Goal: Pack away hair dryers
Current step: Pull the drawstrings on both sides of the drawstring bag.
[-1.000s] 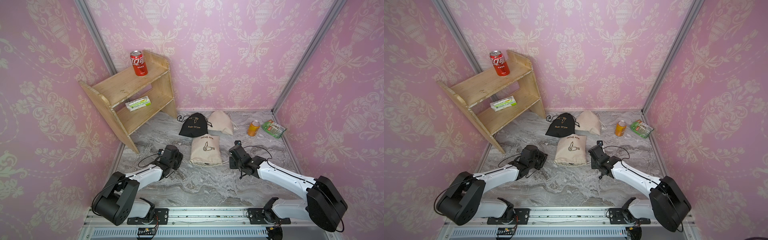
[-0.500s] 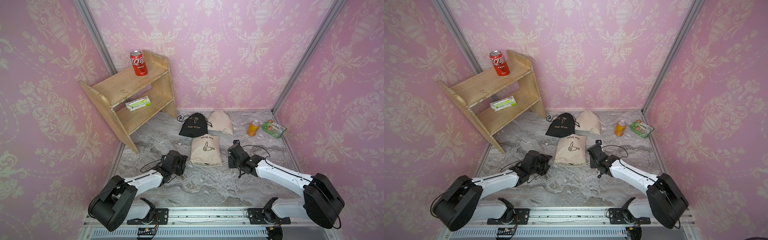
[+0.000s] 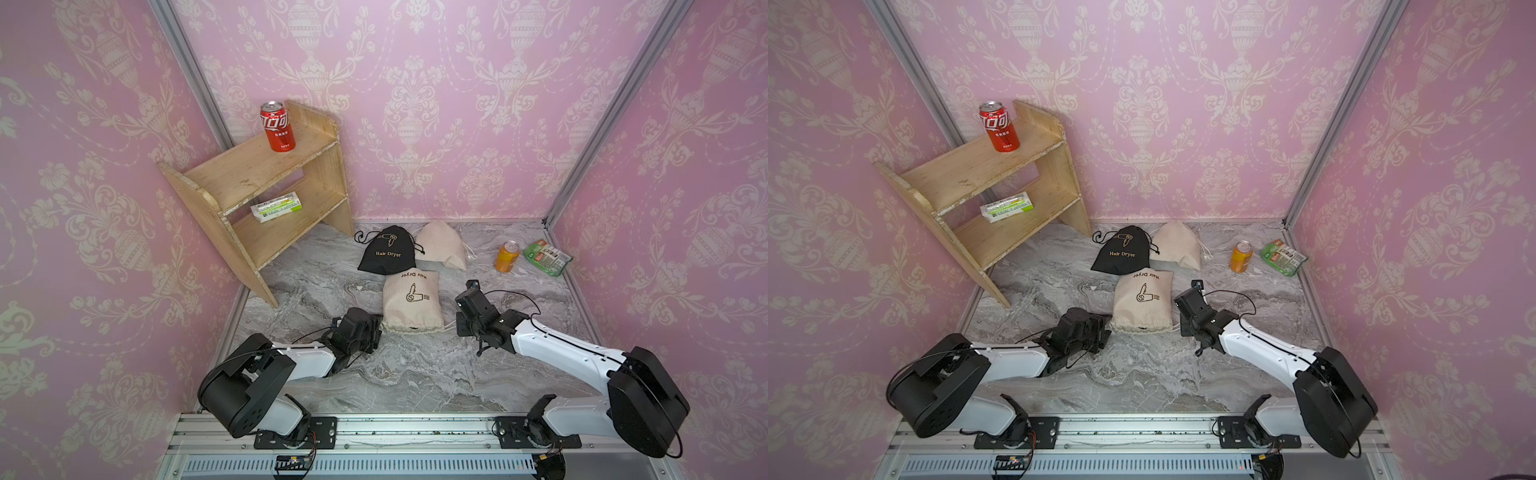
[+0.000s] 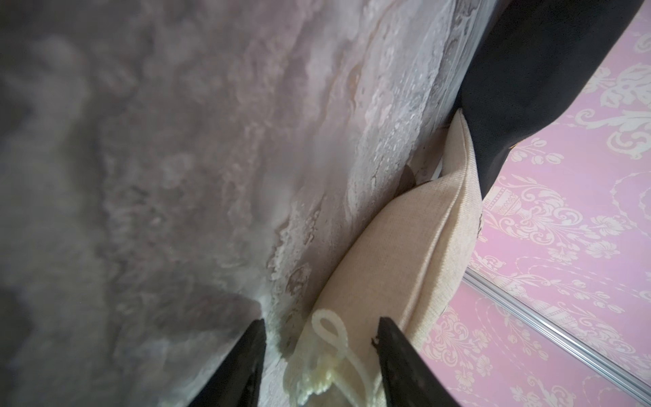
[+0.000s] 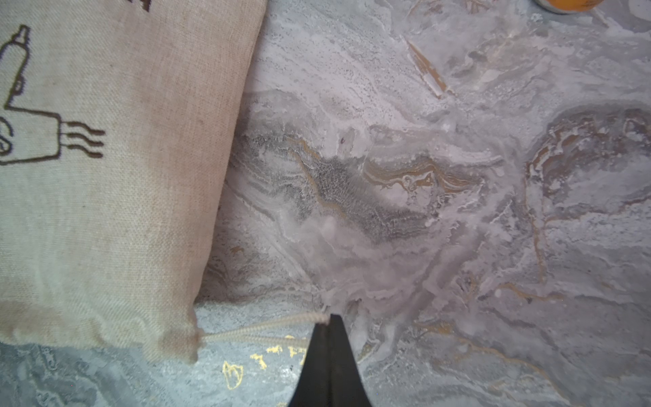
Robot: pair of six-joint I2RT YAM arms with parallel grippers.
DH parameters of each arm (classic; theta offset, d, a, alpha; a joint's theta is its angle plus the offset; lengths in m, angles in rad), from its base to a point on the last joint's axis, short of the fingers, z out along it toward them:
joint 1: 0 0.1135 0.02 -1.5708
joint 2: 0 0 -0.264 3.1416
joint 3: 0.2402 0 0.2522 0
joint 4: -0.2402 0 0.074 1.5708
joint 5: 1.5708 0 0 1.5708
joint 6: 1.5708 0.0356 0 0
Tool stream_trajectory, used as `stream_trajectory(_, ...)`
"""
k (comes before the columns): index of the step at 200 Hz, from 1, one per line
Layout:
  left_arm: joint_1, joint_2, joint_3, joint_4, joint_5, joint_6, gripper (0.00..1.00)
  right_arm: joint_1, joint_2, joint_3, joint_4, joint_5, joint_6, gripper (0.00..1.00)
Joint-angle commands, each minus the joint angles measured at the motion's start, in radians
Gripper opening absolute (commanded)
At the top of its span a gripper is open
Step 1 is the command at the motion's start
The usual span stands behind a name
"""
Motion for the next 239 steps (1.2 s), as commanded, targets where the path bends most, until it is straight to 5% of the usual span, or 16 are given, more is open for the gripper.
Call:
stream_trajectory(1,-0.012,-0.022,-0.014,-0.008,-0.053,-0.018,0.43,0.0,-0.019,0.008,-0.008,0.006,-0.013,0.0)
stream_trajectory(92,-0.013,-0.036,0.015,-0.009,-0.077,0.004,0.0,-0.001,-0.022,0.006,-0.014,0.008,-0.01,0.0)
stream_trajectory(239,0.126,-0.354,0.01,-0.379,-0.137,0.15,0.0,-0.001,-0.034,0.004,-0.029,0.044,-0.014,0.0)
